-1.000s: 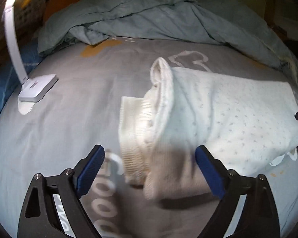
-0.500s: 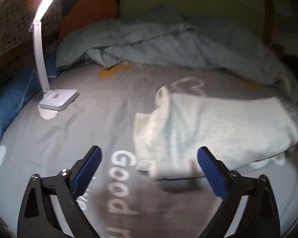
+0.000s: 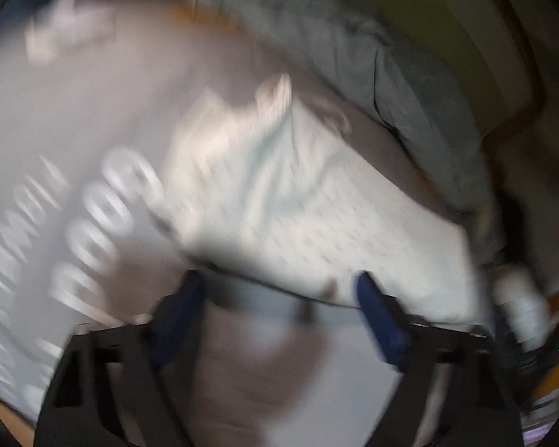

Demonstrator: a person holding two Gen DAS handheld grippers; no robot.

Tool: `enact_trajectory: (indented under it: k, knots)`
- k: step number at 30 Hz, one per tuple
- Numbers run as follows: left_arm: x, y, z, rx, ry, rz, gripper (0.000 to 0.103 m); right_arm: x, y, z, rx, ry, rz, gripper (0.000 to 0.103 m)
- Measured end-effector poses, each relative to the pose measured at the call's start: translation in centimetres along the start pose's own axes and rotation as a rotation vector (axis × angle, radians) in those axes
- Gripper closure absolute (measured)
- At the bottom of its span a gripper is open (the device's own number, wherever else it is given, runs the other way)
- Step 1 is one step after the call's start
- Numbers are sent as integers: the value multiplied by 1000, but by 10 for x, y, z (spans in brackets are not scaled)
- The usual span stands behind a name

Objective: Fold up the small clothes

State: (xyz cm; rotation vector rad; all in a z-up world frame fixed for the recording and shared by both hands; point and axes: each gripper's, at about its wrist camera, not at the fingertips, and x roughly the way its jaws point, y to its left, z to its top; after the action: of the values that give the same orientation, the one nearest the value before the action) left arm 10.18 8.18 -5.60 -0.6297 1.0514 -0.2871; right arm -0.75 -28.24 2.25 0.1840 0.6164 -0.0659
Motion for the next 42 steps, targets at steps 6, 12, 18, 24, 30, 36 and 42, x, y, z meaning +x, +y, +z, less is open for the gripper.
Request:
enact_trajectory:
  k: [6, 12, 18, 24, 30, 36, 42]
  knots:
    - [13, 18, -3, -199, -107, -80, 51, 1, 2, 1, -21, 7, 0, 12]
    - [20, 7, 8, -294, -277, 44, 63, 8, -1, 0, -39, 17, -52, 12]
    - [-12, -58, 0, 78, -532, 130, 87, 28, -27, -1, 38, 98, -69, 12]
    - [2, -194, -65, 699, -615, 221, 87, 23, -41, 7, 78, 77, -126, 12]
    - [68, -255, -95, 712, -452, 149, 87, 0, -71, 21, 162, 16, -178, 12]
    - [93, -276, -99, 631, -349, 58, 88, 14, -85, 20, 66, 130, -319, 12]
    - [81, -300, -88, 597, -372, -14, 88, 19, -96, 13, 138, 195, -240, 12]
